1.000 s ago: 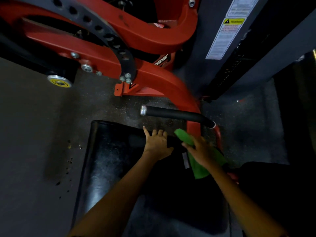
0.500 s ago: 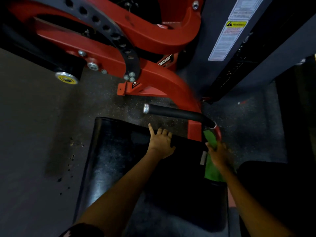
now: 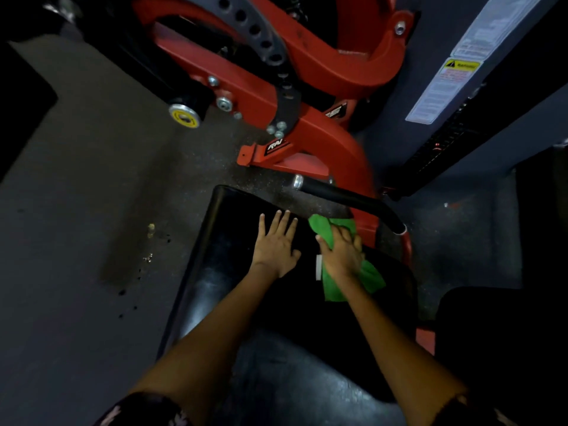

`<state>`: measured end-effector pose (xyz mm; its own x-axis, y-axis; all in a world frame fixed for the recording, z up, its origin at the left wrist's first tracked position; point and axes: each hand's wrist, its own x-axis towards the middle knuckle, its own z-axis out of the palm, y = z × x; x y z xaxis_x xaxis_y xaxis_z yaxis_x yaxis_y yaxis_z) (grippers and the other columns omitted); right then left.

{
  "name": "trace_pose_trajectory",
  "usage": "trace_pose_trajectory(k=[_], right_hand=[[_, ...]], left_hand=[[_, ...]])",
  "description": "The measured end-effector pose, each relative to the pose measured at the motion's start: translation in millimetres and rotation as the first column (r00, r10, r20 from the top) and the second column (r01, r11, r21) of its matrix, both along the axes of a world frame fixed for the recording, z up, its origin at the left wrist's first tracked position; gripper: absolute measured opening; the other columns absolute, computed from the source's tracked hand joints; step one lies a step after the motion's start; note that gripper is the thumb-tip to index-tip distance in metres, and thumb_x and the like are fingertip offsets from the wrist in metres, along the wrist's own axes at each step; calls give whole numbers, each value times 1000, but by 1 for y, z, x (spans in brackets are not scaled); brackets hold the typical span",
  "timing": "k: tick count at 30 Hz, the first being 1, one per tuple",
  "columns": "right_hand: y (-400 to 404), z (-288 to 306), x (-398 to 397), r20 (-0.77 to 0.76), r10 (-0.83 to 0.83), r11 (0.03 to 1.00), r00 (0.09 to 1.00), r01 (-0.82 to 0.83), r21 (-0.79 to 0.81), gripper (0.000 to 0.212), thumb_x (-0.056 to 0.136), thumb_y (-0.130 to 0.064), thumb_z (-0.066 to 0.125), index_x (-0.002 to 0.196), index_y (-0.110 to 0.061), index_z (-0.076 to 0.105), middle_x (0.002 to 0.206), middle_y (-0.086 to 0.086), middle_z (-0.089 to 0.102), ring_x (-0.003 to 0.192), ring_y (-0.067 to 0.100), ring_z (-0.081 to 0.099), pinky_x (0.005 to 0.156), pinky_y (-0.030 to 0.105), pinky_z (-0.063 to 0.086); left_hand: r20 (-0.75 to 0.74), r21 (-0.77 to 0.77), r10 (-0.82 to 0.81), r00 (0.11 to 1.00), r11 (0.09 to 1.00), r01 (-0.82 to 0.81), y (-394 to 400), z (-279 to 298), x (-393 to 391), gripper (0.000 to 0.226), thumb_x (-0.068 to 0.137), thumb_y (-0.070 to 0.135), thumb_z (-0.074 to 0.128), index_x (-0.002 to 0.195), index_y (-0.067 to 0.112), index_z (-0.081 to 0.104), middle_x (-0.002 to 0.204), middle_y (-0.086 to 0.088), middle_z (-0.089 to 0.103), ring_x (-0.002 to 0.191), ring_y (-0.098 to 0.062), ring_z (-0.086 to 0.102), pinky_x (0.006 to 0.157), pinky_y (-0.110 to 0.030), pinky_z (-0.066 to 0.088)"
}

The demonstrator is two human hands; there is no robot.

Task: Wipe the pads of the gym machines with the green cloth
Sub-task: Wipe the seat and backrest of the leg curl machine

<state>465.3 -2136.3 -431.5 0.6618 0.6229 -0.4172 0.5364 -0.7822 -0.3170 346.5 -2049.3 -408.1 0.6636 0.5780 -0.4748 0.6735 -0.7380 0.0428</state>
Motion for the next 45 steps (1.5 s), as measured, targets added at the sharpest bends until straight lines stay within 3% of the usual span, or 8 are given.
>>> trace_pose_trajectory(k=[9,18,23,27,33,40,44,45], right_hand=[[81,35,-93,112,409,900,906,-421,111,57,95,-53,36,148,-35,23,155,-7,22,137,28,20,102,43,31],[91,31,-148,353,742,617,569,-787,-27,62,90,-64,31,145,-34,34,150,0,34,124,32,37,93,44,37],[85,38,-181,302,653,738,695,-674,-43,59,93,-61,32,145,-36,31,153,0,26,130,33,29,98,50,30],[51,34,-203,359,832,483,422,-871,-96,57,91,-62,34,139,-34,44,145,2,43,122,33,42,91,49,36],[65,45,-208,303,689,707,658,-703,-81,56,94,-58,34,145,-35,32,152,4,26,133,34,25,101,52,28],[-13,47,-253,302,921,295,246,-947,-128,62,92,-65,18,147,-40,22,155,0,23,139,30,20,103,50,24],[-9,48,-248,287,813,546,507,-835,-70,57,93,-61,32,145,-38,29,153,2,25,136,30,22,101,51,28],[-19,48,-262,291,796,568,530,-821,-57,57,93,-59,34,146,-37,29,153,4,24,136,31,21,102,53,27]], left_hand=[[80,-16,294,952,956,-294,24,16,-89,69,97,43,36,151,15,5,159,-6,-8,146,-20,-12,114,-55,2],[159,-154,567,808,823,-547,-12,12,-179,67,98,49,31,152,18,5,160,-4,-2,146,-22,-5,116,-49,6],[201,-251,670,714,740,-624,-49,8,-215,69,97,52,32,152,23,2,159,-3,7,145,-22,10,116,-44,18],[225,-333,750,622,659,-674,-88,3,-244,70,96,53,33,152,25,0,159,-2,9,144,-22,16,113,-42,27],[235,-367,800,552,599,-712,-139,-1,-285,71,95,54,35,151,29,0,159,1,10,144,-20,17,111,-43,30],[227,-358,864,450,504,-786,-189,3,-320,79,92,57,44,151,16,10,156,-2,19,142,-21,21,114,-40,22],[267,-418,854,446,520,-745,-216,5,-339,101,77,70,45,151,15,6,157,-5,15,144,-21,16,117,-37,17],[294,-473,879,375,475,-742,-223,6,-341,101,79,67,52,151,12,7,157,-6,16,144,-20,15,117,-33,16]])
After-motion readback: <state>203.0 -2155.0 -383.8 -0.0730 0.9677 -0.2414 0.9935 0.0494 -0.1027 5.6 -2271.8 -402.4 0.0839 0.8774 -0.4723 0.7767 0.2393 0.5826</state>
